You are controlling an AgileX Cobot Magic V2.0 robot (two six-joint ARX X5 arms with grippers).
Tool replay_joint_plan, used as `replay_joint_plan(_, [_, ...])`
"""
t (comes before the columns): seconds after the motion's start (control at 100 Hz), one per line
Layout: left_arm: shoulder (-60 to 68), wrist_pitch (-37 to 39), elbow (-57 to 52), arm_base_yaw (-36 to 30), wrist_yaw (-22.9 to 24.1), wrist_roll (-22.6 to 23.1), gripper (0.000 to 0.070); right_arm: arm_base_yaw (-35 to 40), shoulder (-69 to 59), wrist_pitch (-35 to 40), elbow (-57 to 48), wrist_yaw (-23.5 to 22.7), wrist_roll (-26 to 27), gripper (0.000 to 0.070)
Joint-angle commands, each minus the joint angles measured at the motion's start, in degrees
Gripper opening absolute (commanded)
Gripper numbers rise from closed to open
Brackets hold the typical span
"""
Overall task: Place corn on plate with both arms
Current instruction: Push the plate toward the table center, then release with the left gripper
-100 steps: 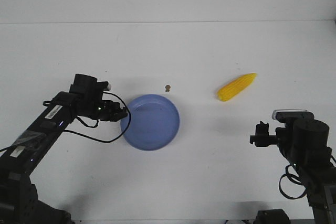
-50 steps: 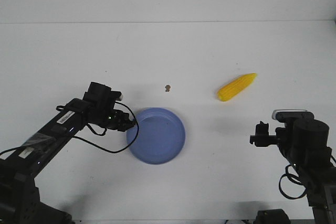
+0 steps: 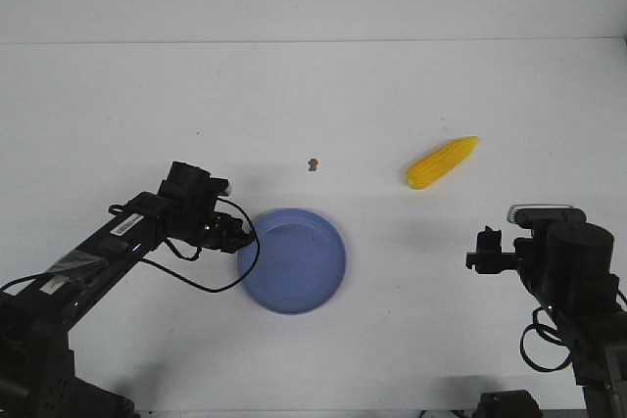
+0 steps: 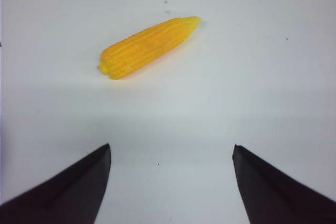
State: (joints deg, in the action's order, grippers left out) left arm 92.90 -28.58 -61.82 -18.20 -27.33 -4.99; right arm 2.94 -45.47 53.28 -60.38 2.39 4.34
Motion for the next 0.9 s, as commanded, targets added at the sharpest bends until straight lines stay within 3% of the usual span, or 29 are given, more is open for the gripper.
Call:
replay_joint_plan(0.0, [0.37,0.13,-0.57,-0.26,-0.55,0.68,0.0014,0.04,-0.33,-0.63,-1.05,-0.04,0.39,0.0489])
replay_joint_plan(0.35, [1.22,0.79,1.68,-0.59,-0.52,0.66,0.0023,0.04,-0.33,-0.63,-1.05,-0.04,0.39,0.0489])
replay_joint_plan(0.53, [1.22,0.66,2.34,-0.59,-0.52,0.61,0.012,0.04,-0.33,-0.63,-1.05,-0.04,0.39,0.0489])
replay_joint_plan(0.65, [1.22,0.79,2.34,-0.59,-0.52,0.42,0.0248,0.04,-0.33,-0.63,-1.05,-0.04,0.39,0.0489])
replay_joint_plan(0.77, [1.2,1.33,2.34,-0.57,-0.55,0.44,0.0473,0.04,-0.33,-0.63,-1.05,-0.04,0.39,0.0489])
replay_joint_plan(0.89, [1.07,1.97,2.19,-0.55,-0.57,0.48,0.0583,0.04,-0.33,-0.61,-1.05,-0.04,0.39,0.0489])
